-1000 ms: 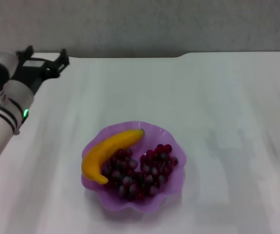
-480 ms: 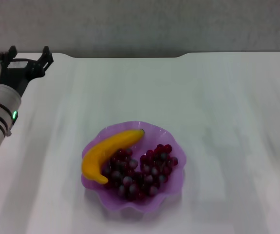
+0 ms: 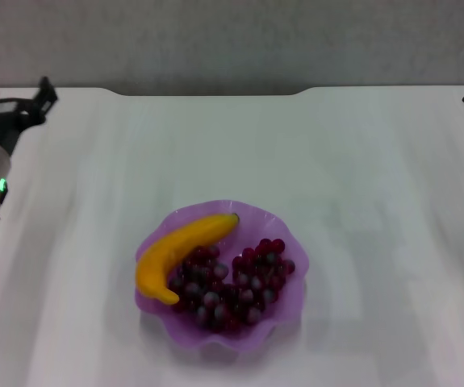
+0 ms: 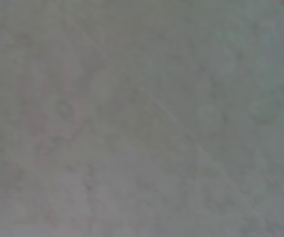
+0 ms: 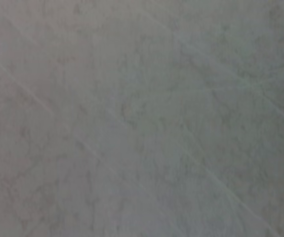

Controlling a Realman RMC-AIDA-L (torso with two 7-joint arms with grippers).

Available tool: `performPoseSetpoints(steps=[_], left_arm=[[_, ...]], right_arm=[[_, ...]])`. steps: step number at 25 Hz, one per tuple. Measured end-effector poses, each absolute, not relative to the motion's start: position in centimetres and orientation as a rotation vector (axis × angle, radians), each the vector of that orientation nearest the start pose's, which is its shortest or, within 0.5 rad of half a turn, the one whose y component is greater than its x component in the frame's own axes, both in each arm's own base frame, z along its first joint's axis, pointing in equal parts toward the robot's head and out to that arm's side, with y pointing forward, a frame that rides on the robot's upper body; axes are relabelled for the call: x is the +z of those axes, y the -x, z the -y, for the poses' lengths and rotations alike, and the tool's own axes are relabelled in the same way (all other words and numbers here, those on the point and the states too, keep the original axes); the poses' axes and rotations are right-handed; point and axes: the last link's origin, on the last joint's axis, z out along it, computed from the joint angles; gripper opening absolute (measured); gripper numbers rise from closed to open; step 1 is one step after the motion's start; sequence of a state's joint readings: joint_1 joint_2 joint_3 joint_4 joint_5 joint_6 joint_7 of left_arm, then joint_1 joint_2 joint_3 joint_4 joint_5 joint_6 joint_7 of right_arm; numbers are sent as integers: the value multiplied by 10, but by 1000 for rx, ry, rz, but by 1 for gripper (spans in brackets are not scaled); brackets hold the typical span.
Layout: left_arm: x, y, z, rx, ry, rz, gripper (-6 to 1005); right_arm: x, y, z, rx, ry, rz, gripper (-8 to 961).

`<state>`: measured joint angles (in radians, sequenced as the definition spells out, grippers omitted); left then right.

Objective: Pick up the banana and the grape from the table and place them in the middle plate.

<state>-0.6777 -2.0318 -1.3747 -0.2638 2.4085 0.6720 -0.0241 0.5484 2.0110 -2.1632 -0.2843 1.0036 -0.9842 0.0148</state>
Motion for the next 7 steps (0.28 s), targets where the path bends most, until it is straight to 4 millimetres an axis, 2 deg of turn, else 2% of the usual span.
performPoseSetpoints(steps=[7], left_arm=[[30, 299, -435, -621, 1407, 715, 893]], right_arm=[[30, -309, -394, 690, 1401, -566, 819]])
